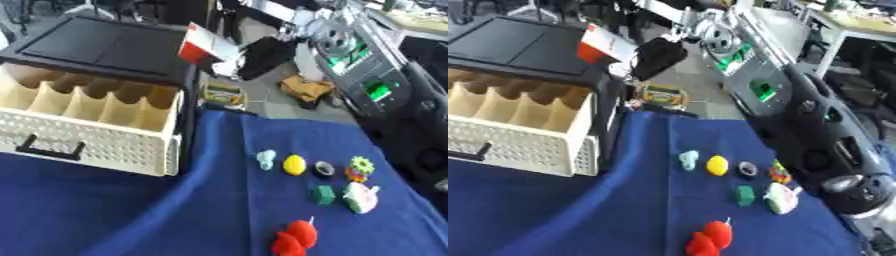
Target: Pick up objects from table and place into drawer.
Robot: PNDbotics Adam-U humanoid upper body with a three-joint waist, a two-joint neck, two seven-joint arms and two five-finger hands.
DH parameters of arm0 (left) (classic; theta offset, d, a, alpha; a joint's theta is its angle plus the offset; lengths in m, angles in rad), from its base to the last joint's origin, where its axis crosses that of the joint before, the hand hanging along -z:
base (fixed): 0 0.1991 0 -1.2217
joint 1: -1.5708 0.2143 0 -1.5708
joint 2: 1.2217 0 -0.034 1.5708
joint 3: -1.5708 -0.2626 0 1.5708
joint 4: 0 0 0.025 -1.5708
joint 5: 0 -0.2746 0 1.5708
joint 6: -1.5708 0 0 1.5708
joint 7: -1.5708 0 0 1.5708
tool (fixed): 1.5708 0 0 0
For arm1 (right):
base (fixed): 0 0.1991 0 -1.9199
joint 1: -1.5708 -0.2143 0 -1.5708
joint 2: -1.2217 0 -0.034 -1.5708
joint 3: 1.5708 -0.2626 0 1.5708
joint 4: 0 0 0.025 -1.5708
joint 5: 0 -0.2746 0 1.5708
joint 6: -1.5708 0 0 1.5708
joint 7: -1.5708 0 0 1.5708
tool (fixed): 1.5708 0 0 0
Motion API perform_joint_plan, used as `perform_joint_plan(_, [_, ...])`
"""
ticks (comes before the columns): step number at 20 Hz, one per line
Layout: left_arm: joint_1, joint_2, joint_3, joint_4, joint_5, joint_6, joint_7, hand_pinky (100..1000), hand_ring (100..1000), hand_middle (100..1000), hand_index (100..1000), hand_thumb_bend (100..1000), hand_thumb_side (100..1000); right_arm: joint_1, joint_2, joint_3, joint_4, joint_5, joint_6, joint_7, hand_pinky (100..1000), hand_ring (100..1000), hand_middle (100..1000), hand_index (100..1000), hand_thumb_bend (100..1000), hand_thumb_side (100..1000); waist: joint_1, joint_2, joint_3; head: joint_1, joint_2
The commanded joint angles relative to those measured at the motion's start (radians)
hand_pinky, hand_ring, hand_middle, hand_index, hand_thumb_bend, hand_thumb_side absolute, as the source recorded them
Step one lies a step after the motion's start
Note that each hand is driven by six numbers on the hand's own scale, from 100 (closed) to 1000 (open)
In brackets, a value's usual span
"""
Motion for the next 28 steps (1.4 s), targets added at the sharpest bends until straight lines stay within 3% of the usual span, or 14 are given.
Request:
perform_joint_plan(1, [-0.015, 0.023, -0.005, -0.014, 0.006, -0.043, -0.050, 563, 647, 738, 812, 100, 636, -0.039, 0.018, -0.008, 0.029, 0.018, 0.009, -0.001, 732, 630, 317, 488, 215, 379, 0.005, -0.013, 0.006, -0.012, -0.018])
perform_joint_plan(14, [-0.033, 0.006, -0.007, -0.014, -0.008, -0.010, -0.062, 559, 641, 737, 813, 100, 643, -0.098, 0.112, 0.004, 0.076, 0.028, 0.023, 0.009, 727, 624, 316, 487, 221, 400, -0.015, -0.007, 0.029, -0.033, -0.037])
perform_joint_plan(22, [-0.041, 0.000, -0.008, -0.014, -0.002, 0.004, -0.070, 557, 639, 737, 812, 100, 646, -0.098, 0.145, 0.025, 0.137, 0.098, 0.000, 0.014, 737, 669, 429, 632, 310, 476, -0.016, -0.005, 0.036, -0.039, -0.044])
perform_joint_plan(28, [-0.042, -0.004, -0.008, -0.014, -0.001, 0.011, -0.074, 556, 638, 737, 812, 100, 647, -0.096, 0.145, 0.027, 0.131, 0.102, -0.021, 0.044, 752, 711, 535, 758, 390, 539, -0.015, -0.005, 0.034, -0.035, -0.043])
